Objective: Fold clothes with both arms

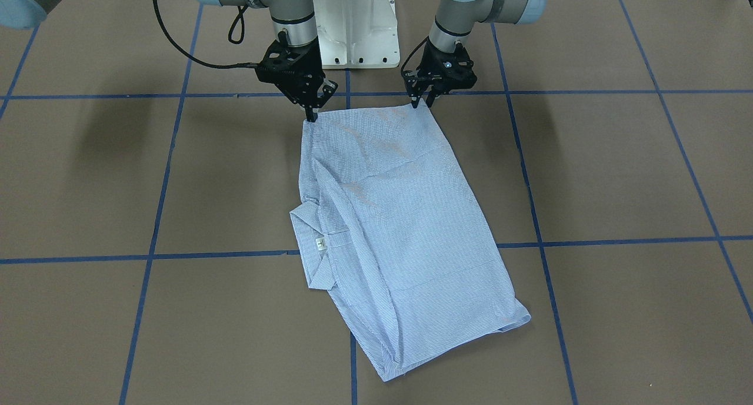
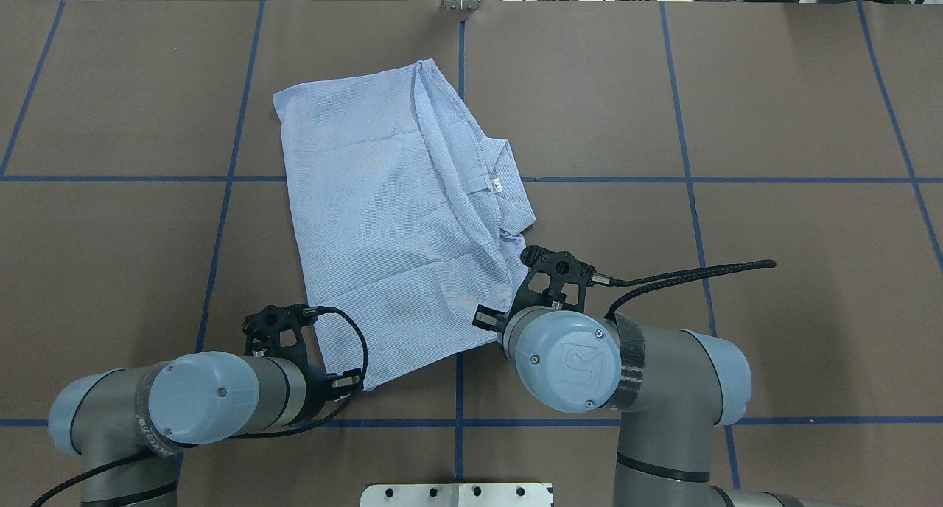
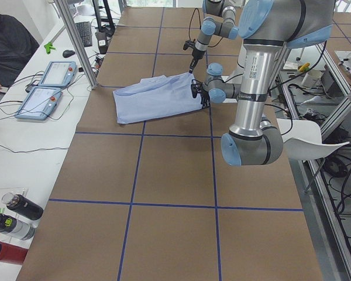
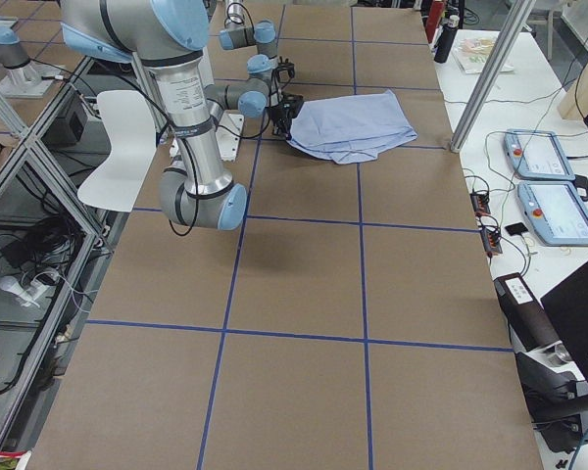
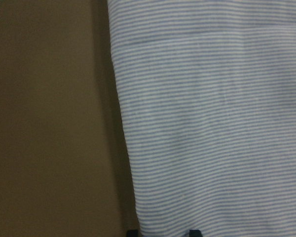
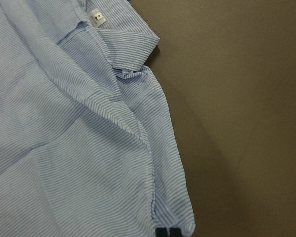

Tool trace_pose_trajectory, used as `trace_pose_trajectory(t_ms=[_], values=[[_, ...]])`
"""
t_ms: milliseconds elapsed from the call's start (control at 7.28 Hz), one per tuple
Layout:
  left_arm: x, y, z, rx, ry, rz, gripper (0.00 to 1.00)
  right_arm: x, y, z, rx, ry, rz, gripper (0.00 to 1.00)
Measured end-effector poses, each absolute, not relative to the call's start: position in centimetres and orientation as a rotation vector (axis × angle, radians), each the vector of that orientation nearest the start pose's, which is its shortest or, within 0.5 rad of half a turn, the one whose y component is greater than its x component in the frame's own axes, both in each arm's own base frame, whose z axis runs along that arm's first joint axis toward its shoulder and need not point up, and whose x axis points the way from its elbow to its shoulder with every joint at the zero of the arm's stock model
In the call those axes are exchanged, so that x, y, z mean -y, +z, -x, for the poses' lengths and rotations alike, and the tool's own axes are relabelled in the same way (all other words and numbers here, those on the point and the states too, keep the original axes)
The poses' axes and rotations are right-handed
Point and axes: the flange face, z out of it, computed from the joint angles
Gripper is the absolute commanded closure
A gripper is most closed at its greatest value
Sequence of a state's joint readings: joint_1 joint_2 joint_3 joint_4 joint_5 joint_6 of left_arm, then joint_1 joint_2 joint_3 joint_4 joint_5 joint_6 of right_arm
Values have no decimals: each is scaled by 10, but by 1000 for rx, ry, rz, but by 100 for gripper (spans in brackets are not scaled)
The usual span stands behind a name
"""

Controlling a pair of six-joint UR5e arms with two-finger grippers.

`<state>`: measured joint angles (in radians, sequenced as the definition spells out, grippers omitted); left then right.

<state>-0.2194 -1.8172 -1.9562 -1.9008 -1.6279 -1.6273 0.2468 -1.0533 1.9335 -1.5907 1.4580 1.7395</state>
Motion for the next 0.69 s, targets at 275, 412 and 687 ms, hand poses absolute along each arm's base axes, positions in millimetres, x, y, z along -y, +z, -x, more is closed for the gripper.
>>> trace_pose_trajectory(t_ms=[275, 412, 687], values=[[246, 318, -518, -965, -225, -25, 93, 286, 219, 547, 862, 436, -140, 100], [246, 317, -518, -967, -225, -24, 100, 286, 219, 547, 861, 437, -140, 100], [246, 312, -516, -977, -224, -23, 100, 287, 218, 547, 862, 438, -141, 100]])
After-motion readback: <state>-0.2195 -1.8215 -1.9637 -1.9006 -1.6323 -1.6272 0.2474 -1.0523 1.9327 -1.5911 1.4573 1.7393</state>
